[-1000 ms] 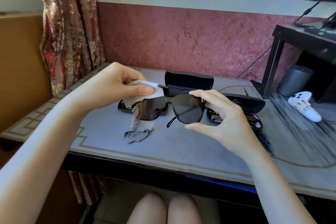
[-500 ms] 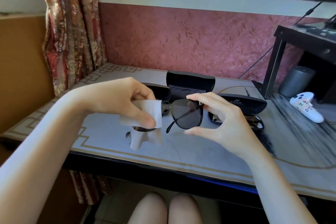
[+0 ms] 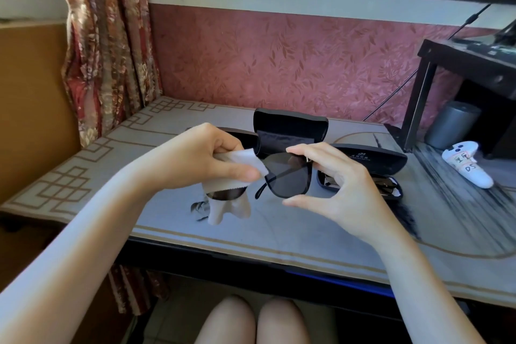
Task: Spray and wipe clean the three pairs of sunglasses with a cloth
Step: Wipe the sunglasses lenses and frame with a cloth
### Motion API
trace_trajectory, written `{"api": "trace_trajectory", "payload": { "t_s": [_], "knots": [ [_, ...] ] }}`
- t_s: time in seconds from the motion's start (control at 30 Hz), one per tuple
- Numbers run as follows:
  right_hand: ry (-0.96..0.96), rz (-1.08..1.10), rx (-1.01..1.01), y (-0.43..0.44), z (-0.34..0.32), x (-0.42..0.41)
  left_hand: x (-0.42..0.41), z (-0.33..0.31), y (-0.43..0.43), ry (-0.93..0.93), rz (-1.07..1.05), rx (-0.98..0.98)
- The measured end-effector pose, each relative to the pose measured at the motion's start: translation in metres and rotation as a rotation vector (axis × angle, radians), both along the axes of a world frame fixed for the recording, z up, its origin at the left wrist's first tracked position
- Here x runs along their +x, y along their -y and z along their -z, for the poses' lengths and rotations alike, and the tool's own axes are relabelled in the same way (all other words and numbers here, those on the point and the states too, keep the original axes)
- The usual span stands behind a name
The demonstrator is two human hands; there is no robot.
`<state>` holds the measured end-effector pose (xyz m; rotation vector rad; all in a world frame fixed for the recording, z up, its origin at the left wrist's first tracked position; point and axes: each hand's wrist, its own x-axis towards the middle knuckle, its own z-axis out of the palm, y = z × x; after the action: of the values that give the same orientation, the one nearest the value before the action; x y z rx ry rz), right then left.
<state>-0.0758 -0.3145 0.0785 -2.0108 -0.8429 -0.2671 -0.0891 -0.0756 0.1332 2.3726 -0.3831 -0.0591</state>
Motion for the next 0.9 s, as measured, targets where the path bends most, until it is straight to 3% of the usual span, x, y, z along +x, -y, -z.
{"api": "trace_trajectory", "payload": {
  "t_s": [0.37, 0.7, 0.9],
  "knots": [
    [0.008, 0.017, 0.031, -0.002, -0.002, -0.001, 0.003, 0.007, -0.008, 0.195, -0.078, -0.138],
    [-0.026, 0.03, 0.051, 0.002, 0.0, 0.0, 0.003, 0.013, -0.022, 0.191, -0.109, -0.299],
    [-0.046, 0.061, 0.1, 0.003, 0.001, -0.001, -0.007, 0.01, -0.023, 0.417, -0.371, -0.542]
  ]
}}
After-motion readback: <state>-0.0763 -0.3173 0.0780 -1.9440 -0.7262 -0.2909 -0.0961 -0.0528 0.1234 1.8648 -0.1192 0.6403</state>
